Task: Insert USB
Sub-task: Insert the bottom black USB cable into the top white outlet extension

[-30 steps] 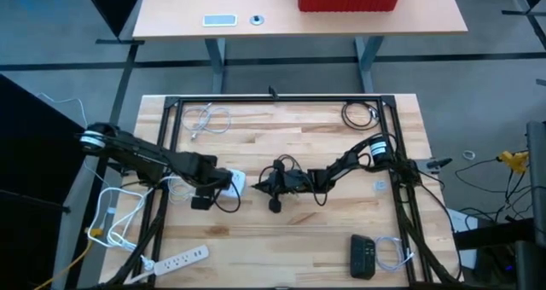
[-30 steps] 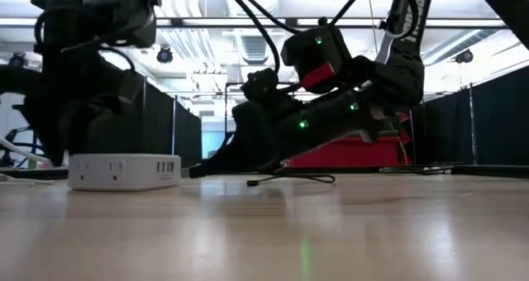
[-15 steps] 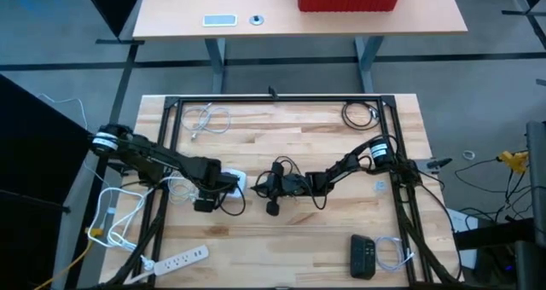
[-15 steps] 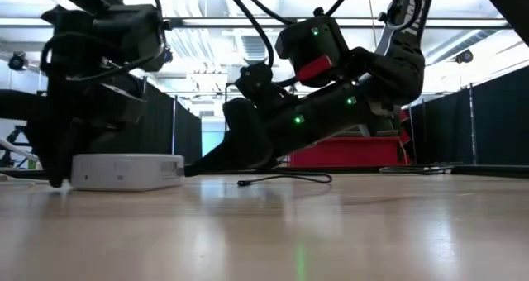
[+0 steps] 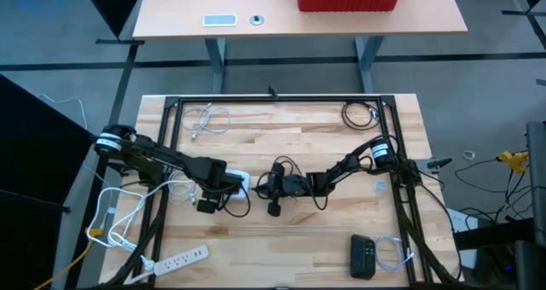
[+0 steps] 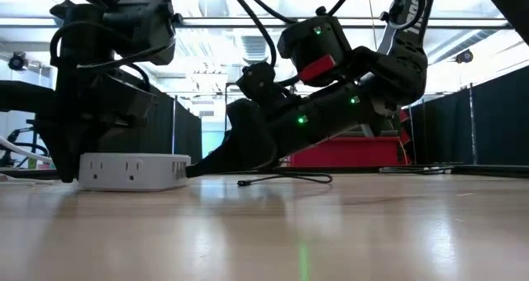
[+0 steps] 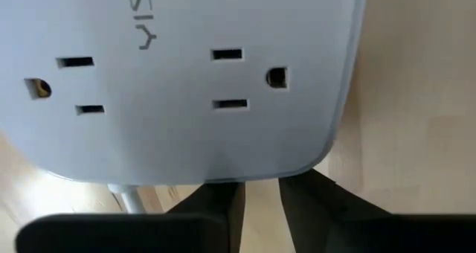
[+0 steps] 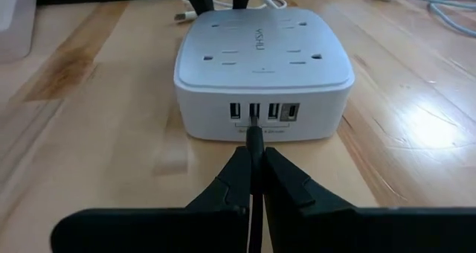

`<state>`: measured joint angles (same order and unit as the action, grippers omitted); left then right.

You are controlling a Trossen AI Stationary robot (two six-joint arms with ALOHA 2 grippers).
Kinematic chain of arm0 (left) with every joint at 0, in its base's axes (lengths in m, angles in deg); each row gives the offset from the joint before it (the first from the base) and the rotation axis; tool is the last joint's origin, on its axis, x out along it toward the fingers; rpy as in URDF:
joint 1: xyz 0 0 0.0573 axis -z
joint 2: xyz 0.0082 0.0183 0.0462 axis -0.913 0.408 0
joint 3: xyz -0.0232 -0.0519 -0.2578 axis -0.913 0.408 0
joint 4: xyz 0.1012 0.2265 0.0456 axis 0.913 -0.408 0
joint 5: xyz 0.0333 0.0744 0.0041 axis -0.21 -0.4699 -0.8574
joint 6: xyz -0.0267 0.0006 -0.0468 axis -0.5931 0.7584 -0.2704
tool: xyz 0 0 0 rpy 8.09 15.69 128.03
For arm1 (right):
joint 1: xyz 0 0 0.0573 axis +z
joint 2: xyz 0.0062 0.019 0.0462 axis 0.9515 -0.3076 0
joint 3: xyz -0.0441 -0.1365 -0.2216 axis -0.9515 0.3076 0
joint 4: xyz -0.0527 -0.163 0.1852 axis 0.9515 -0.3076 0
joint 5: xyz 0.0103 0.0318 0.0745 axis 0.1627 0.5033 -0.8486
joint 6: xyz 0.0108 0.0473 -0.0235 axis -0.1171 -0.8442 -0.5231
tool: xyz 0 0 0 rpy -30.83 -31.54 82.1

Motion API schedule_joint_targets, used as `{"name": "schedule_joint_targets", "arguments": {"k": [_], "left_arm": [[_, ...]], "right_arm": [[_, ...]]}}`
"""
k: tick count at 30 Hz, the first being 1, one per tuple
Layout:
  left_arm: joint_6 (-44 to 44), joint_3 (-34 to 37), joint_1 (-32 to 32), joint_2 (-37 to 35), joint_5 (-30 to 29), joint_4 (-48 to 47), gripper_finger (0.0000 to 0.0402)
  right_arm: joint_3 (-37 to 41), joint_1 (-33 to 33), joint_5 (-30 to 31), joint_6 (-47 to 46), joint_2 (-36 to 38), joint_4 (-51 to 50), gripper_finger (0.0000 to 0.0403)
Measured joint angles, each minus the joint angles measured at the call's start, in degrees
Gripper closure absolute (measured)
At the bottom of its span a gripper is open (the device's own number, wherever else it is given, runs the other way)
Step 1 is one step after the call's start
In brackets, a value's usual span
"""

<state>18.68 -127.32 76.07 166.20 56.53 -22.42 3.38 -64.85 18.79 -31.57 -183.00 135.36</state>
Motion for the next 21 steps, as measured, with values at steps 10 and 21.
{"name": "schedule_joint_targets", "arguments": {"k": [10,21], "left_arm": [[-0.2,0.2,0.0,0.1,0.0,0.7,0.0335],[-0.4,0.3,0.0,0.1,0.0,1.0,0.0336]], "right_arm": [[-0.1,1.8,0.1,-1.5,0.1,0.5,0.0402],[-0.1,2.4,3.2,-2.3,0.1,0.5,0.0403]]}}
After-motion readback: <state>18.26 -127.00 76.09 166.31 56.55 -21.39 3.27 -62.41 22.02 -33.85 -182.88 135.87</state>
